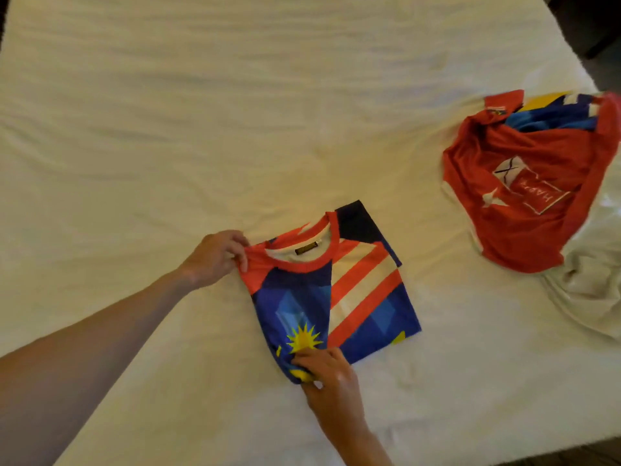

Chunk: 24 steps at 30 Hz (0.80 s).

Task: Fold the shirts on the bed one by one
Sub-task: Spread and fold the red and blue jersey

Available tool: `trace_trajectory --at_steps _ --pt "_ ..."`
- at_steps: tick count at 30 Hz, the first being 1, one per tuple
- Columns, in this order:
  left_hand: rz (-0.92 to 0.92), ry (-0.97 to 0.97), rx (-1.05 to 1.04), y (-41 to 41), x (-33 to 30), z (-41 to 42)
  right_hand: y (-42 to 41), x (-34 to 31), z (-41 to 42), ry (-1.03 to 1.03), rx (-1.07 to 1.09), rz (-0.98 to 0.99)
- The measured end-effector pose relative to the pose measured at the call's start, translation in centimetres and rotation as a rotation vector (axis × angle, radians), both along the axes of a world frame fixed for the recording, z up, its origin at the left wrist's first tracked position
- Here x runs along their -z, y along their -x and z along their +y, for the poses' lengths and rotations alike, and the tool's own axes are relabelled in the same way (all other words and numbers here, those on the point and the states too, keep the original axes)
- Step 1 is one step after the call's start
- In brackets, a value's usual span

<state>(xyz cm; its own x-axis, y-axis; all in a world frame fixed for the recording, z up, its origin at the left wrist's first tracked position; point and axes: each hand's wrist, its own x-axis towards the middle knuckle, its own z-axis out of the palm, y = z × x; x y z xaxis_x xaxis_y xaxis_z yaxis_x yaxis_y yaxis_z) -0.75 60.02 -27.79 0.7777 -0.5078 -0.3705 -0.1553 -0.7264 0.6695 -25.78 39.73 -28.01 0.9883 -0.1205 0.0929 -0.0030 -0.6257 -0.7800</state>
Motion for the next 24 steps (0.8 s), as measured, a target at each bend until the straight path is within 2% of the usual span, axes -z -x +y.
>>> trace_trajectory --at_steps 2,4,7,8,9,11,13,14,16,19,24 --pt "-0.090 -0.001 -0.026 0.6 0.2 1.7 0.3 -0.1 3.1 -0.013 -0.039 -0.008" --pt "-0.128 -0.002 -0.175 1.9 0.2 3.1 0.1 -0.8 6.5 -0.078 -0.152 0.046" --pt "-0.112 0.003 -0.568 6.2 0.6 4.7 -0.7 -1.9 9.9 -0.212 -0.415 0.382" --pt "-0.079 0.014 -0.689 8.1 0.8 5.0 -0.8 -2.0 10.0 -0.209 -0.412 0.462" --pt "-0.038 0.027 -0.796 10.0 1.0 5.2 -1.0 -2.0 9.6 -0.192 -0.316 0.477" --pt "0.032 0.067 -0.938 13.3 1.2 5.1 -1.8 -1.5 7.4 -0.091 0.075 0.392" --pt "0.078 0.113 -0.985 15.8 1.4 4.5 -3.1 -0.9 3.5 0.109 0.486 0.388" --pt "0.094 0.125 -1.002 16.5 1.3 4.2 -3.8 -0.7 1.4 0.165 0.605 0.448" --pt "0.114 0.133 -1.083 16.6 1.2 3.6 -4.7 0.0 -1.9 0.172 0.602 0.608" --pt "0.087 0.137 -1.198 14.9 1.2 3.0 -5.0 0.7 -3.9 0.155 0.387 0.604" --pt "0.052 0.071 -1.033 11.7 0.9 2.4 -5.9 0.5 -5.4 0.252 0.264 0.547"
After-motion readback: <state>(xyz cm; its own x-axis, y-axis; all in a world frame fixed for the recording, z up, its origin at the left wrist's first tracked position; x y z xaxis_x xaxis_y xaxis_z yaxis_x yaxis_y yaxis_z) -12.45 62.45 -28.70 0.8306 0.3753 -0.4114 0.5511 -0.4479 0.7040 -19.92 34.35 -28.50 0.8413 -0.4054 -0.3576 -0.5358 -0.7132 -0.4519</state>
